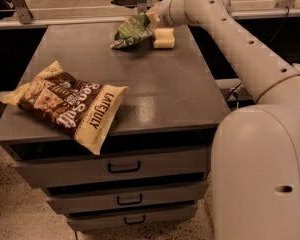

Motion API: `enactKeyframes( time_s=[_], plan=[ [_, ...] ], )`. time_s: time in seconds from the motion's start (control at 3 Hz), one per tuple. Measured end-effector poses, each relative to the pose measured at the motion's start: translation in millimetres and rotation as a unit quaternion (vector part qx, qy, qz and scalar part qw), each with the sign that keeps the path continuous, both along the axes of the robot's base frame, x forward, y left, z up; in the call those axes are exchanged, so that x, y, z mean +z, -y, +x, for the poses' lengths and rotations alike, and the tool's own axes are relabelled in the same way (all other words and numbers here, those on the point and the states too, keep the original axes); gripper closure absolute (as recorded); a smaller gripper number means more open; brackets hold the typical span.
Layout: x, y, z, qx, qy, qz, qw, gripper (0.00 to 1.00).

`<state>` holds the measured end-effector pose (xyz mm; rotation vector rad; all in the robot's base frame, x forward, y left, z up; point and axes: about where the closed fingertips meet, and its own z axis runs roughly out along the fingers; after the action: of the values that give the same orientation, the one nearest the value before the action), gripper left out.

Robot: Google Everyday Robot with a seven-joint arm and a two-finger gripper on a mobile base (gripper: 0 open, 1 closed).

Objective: Move green jalapeno chip bag near sponge

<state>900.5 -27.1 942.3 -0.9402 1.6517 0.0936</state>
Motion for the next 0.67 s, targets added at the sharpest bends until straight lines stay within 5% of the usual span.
enactKeyframes(
  time_s=[0.67],
  plan=[
    [-7.4, -2.7, 7.1, 0.003, -0.01, 0.005, 0.9999, 0.59]
  ],
)
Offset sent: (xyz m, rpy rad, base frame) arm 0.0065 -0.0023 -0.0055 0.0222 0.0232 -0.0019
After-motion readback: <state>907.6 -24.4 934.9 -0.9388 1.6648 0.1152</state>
